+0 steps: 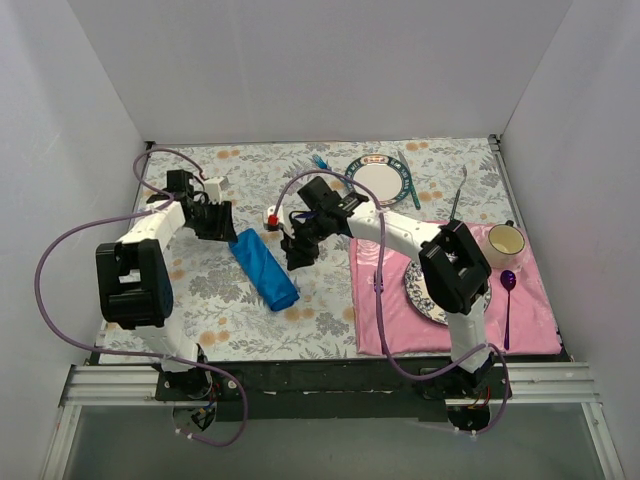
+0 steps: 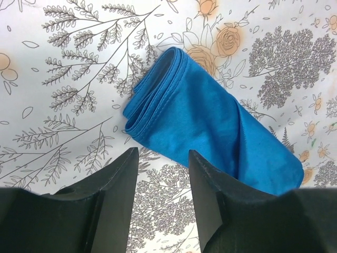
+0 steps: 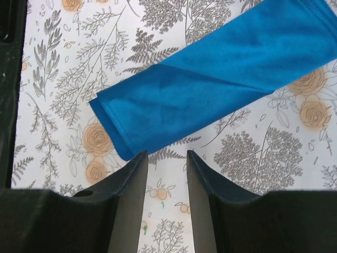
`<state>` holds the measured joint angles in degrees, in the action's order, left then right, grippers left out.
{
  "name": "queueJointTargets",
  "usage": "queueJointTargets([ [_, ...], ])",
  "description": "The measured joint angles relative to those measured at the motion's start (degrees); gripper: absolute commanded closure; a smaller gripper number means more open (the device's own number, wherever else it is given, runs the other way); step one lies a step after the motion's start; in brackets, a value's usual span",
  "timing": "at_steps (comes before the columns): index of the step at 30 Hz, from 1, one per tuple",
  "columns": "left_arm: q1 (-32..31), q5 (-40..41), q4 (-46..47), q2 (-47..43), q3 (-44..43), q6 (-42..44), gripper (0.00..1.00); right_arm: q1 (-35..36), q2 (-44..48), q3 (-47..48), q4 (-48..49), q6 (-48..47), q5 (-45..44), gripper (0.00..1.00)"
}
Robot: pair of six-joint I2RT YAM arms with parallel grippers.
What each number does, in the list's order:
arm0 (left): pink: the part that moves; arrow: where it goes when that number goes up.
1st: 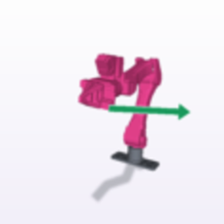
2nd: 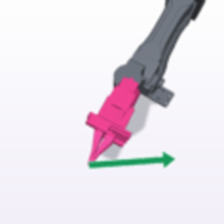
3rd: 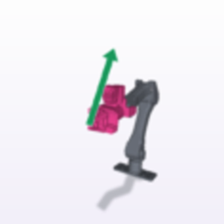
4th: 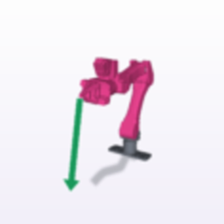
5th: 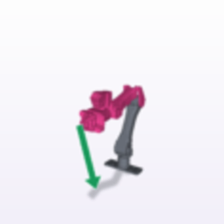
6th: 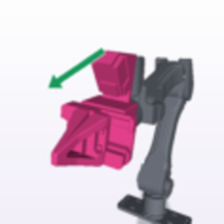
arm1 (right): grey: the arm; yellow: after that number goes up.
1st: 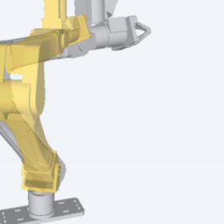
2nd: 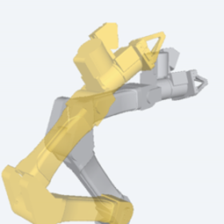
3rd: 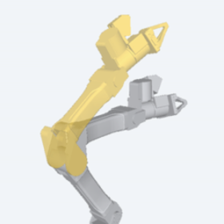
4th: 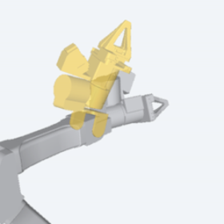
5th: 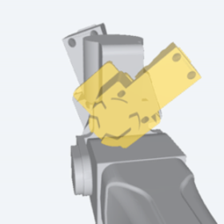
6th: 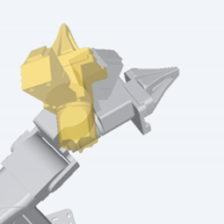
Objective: Fold the napkin into a case and place the utensils inside
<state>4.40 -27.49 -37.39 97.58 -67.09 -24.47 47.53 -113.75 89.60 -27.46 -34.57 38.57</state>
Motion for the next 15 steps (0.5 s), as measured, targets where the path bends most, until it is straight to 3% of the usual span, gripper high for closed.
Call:
queueJointTargets([
  [15,-0.5,-1.46,2.91,9.6,-1.99,-4.61,0.67,3.28,-5.88,-2.49,0.85,-0.59,-1.05,0.6],
])
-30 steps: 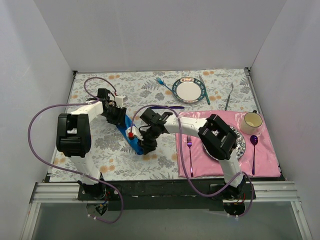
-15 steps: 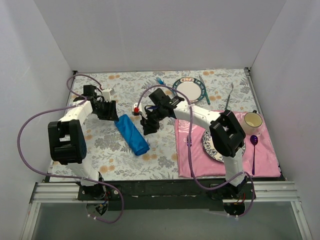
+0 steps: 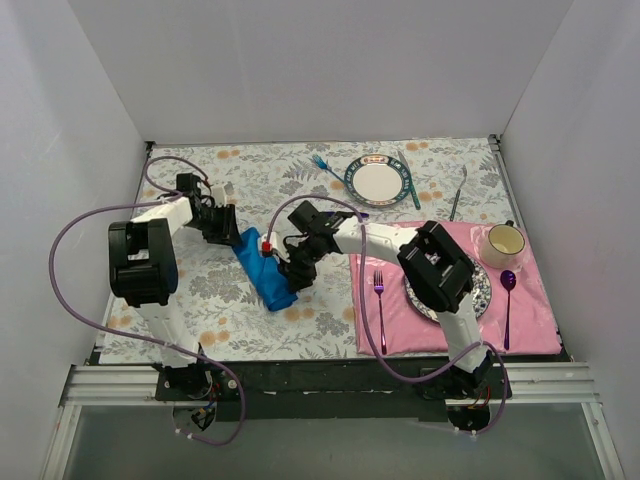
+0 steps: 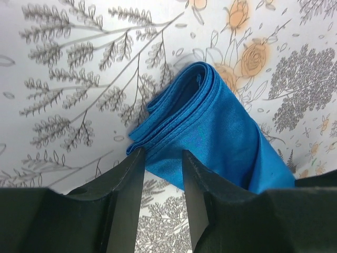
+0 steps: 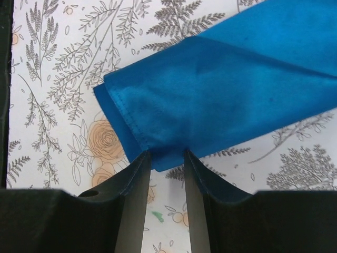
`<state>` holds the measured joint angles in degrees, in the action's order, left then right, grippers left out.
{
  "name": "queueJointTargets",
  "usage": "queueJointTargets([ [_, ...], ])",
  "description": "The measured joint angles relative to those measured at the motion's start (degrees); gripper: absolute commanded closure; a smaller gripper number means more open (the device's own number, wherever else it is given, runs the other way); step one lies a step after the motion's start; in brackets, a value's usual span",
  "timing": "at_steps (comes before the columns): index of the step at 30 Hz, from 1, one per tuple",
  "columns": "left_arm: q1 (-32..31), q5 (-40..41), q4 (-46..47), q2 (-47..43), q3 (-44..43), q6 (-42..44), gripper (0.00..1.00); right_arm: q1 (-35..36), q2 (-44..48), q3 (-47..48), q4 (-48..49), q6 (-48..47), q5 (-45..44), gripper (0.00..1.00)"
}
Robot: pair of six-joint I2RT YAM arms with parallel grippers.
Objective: Fold the napkin into a case and place the utensils inside
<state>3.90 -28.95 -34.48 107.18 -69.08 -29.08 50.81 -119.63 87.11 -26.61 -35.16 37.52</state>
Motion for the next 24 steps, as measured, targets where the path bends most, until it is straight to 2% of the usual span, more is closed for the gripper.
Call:
queueJointTargets([
  [4,-0.61,-0.9,0.68,1.73,-2.01,-0.59,0.66,1.88,-0.02,-0.48,1.16,0.52,-0.02,0.6],
  [8,-1.53,-1.49,0.98,3.17,-3.8,-0.85,0.61,3.72,-0.31,-0.37,2.49,1.62,0.2,0.57],
  [9,-1.66,-1.7,1.05,3.43,-4.15,-0.96,0.52,4.09,-0.48,-0.22,2.49,1.86,0.37,0.52],
  [11,-1.84,-2.05,1.05,3.54,-4.57,-0.96,0.41,4.5,-0.59,0.13,2.36,2.08,0.44,0.48],
  [12,-1.95,-2.47,0.94,3.45,-4.72,-0.87,0.29,4.5,-0.59,0.37,2.32,2.1,0.61,0.45],
  [13,-2.03,-2.89,0.87,3.26,-4.81,-0.72,0.25,4.33,-0.42,0.61,2.38,2.32,0.68,0.41],
  [14,-2.05,-3.32,0.85,2.95,-4.81,-0.55,0.16,3.93,-0.13,0.76,2.43,3.02,0.79,0.39],
  [15,-2.05,-3.61,0.68,2.4,-4.81,-0.55,0.03,3.28,0.37,0.9,2.4,3.78,0.85,0.33],
  [17,-1.97,-3.85,0.63,0.26,-4.79,-0.28,0.02,0.94,1.77,2.12,1.92,5.4,0.76,0.25],
  [18,-1.88,-4.0,0.72,-1.18,-4.79,-0.28,0.02,-0.61,2.36,3.52,1.36,5.99,0.59,0.17],
  [21,-1.49,-4.59,2.34,-7.93,-4.81,-0.61,0.02,-6.69,4.66,9.33,0.81,6.97,-0.42,0.05],
  [24,-1.27,-5.03,5.9,-16.37,-4.81,-0.79,0.02,-13.33,7.67,14.82,0.9,6.51,-2.75,0.01],
])
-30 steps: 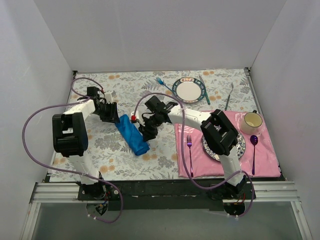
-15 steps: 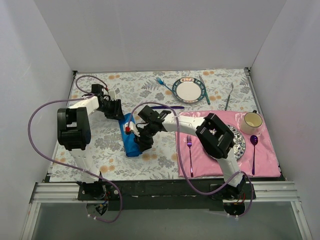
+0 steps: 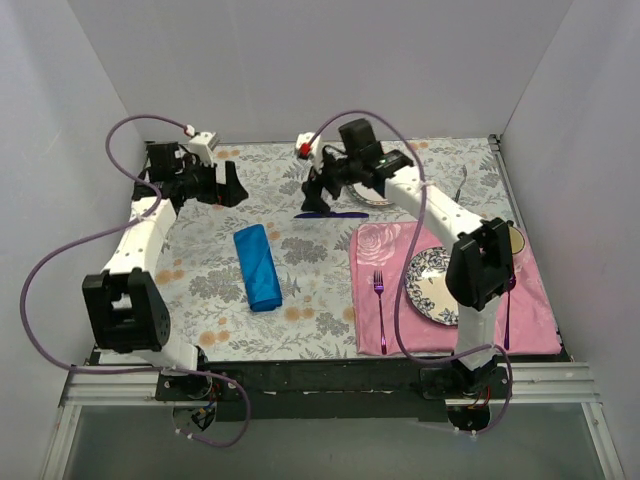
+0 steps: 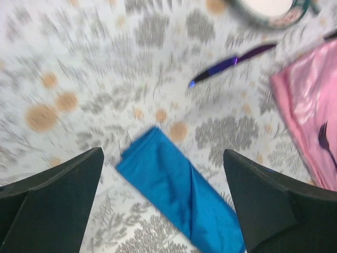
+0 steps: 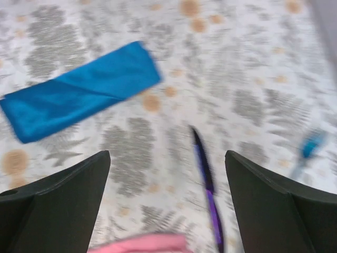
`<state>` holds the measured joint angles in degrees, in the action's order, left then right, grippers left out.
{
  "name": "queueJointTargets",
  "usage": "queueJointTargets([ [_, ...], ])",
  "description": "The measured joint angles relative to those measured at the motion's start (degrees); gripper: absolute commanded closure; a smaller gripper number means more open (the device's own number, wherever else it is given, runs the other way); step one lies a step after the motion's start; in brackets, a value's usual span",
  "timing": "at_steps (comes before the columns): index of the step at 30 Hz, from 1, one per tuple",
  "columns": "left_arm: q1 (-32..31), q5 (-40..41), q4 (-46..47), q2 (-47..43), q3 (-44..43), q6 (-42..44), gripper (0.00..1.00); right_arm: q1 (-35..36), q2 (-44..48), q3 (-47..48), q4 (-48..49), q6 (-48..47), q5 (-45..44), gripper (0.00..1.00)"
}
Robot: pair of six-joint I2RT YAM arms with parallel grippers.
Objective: Fold the napkin into a case and place the utensils inside
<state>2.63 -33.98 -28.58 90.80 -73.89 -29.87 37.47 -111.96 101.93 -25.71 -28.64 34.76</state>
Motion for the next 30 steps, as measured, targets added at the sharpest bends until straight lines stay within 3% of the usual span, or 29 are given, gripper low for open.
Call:
queueJointTargets([
  [8,0.15,-0.74,13.44,-14.56,3.98,-3.04,0.02,-8.04,-0.85,9.42,-7.39,-11.43,-6.56,0.07],
  [17,0.15,-1.79,13.27,-11.08,4.09,-4.9,0.02,-12.31,-16.96,16.76,-18.62,-22.16,-7.91,0.15],
  [30,0.15,-3.41,11.63,-6.91,4.11,-6.54,0.02,-12.39,-21.86,16.79,-20.61,-27.56,-8.02,0.21],
])
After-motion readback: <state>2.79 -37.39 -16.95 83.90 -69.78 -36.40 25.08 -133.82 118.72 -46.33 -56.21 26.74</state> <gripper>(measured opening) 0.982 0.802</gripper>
